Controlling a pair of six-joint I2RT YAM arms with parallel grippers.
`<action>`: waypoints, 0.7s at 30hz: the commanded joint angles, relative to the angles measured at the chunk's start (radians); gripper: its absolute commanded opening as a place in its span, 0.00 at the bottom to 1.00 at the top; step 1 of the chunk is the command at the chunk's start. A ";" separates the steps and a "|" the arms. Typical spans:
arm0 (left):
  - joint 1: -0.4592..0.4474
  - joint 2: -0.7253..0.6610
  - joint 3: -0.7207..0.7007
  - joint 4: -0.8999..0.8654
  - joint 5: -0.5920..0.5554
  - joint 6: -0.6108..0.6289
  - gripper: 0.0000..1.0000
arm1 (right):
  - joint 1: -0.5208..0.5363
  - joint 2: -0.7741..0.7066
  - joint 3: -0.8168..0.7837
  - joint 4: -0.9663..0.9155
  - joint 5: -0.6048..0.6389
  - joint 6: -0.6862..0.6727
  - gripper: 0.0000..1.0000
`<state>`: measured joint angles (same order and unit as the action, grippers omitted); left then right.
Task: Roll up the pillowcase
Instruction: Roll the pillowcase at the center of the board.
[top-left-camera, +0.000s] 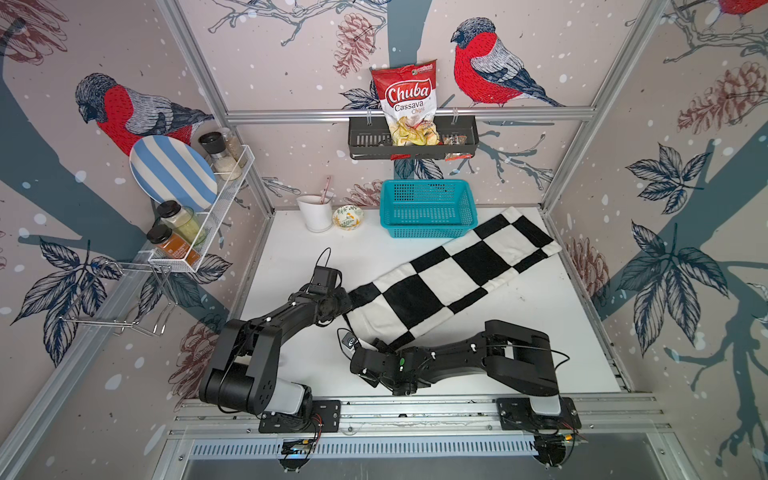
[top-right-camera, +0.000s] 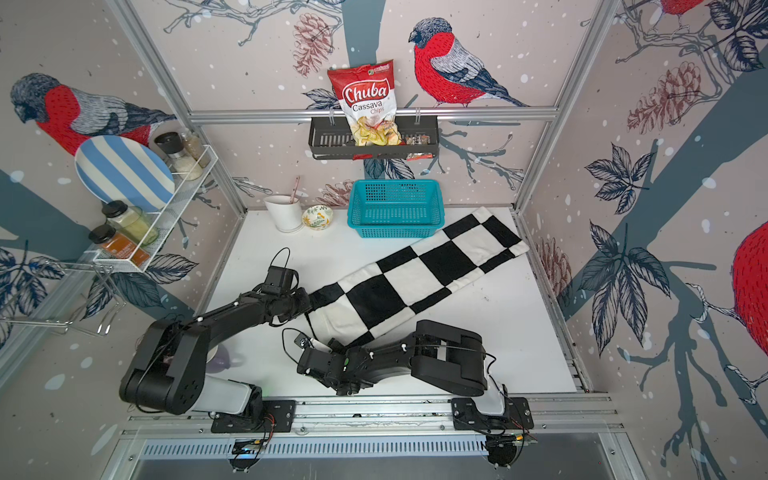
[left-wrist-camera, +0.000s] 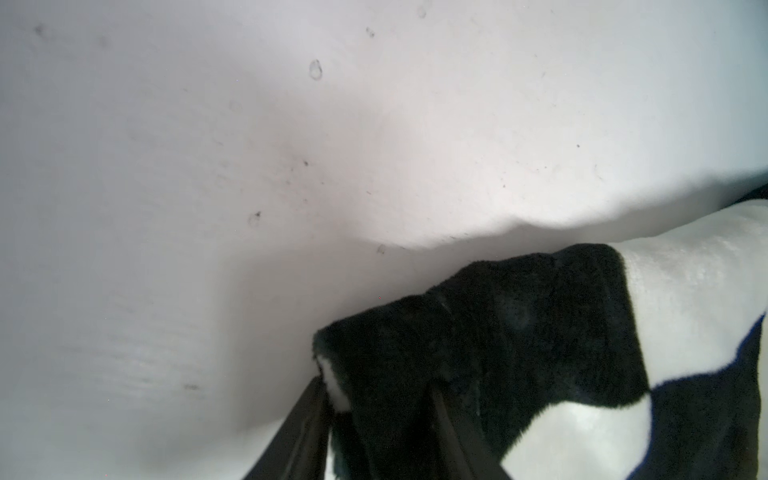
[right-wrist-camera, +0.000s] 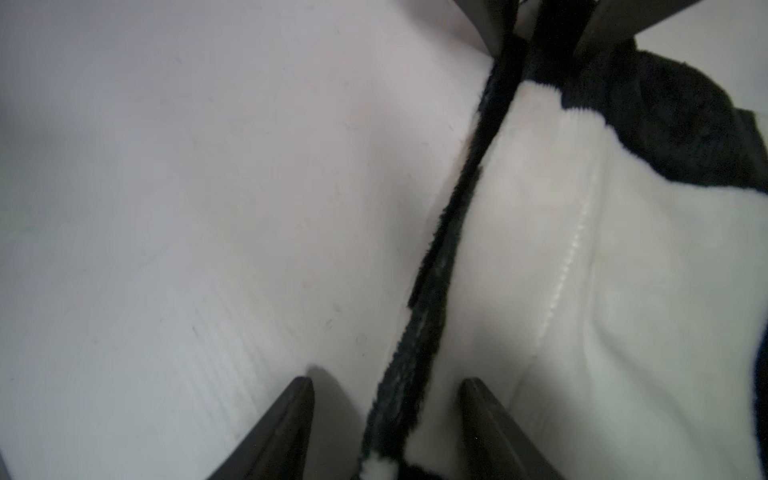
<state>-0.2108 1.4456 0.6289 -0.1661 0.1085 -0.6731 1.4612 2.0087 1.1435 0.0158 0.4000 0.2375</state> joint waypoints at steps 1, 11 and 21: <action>0.007 0.010 -0.006 -0.060 -0.009 0.010 0.43 | -0.028 0.019 -0.030 -0.044 -0.001 0.019 0.54; 0.012 0.034 0.032 -0.060 -0.024 0.012 0.15 | -0.039 -0.031 -0.031 -0.016 -0.055 0.059 0.00; 0.010 0.031 0.175 -0.145 -0.006 -0.024 0.00 | -0.113 -0.167 -0.088 0.053 -0.107 0.142 0.00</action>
<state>-0.2043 1.4796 0.7738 -0.2817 0.1047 -0.6823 1.3613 1.8698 1.0740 0.0509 0.3275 0.3340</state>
